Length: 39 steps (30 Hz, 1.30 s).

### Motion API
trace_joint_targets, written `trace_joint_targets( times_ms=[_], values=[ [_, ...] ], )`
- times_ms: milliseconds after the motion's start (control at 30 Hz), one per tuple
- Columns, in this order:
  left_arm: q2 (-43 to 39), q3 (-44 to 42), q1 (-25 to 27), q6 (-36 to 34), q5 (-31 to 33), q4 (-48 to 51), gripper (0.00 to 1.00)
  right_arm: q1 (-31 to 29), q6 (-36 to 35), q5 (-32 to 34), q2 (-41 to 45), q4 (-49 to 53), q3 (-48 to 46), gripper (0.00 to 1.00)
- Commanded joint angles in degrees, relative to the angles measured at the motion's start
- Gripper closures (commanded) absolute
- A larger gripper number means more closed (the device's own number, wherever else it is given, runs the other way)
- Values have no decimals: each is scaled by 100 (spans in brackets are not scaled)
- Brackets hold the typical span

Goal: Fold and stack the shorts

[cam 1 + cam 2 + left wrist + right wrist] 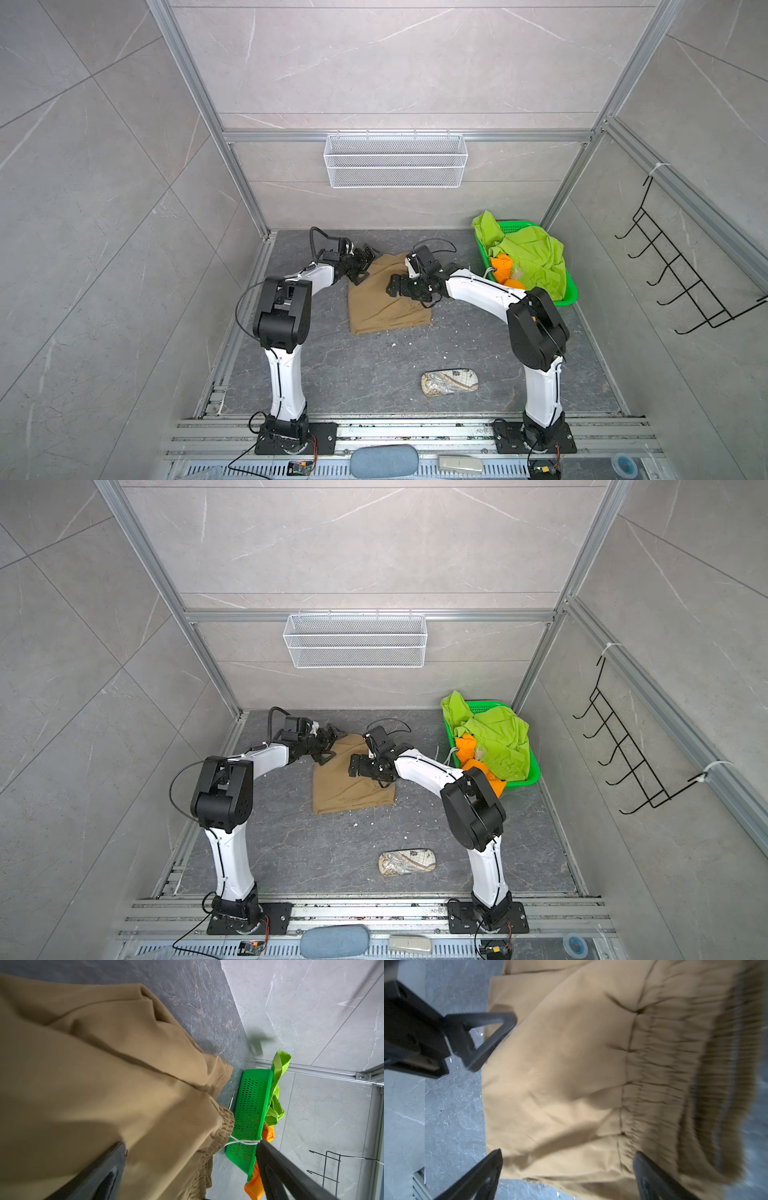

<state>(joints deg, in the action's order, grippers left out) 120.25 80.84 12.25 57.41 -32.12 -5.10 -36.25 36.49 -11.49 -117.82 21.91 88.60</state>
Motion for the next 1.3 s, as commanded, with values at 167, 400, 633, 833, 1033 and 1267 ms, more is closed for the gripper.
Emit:
trace_joint_targets(
  times_ms=[167, 400, 633, 833, 1033, 1267],
  values=[
    [621, 217, -469, 405, 159, -792, 1, 383, 72, -449, -353, -332, -624, 0],
    [735, 246, -628, 267, 65, -734, 1, 503, -33, -597, -61, -523, -1326, 1],
    [-457, 282, -614, -1014, 157, 365, 1, 489, -25, -696, 976, -476, -1507, 1],
    [-2047, -475, -399, -2825, 1384, 1638, 1, 495, -341, -223, 1768, 56, -1624, 1],
    [-3308, -1728, 241, -4258, 3492, 1864, 0, 491, -607, 58, 2030, 356, -1737, 0],
    [-3383, -2250, 279, -4042, 3261, 2279, 1, 521, -570, 199, 2210, 254, -2319, 1]
  ],
)
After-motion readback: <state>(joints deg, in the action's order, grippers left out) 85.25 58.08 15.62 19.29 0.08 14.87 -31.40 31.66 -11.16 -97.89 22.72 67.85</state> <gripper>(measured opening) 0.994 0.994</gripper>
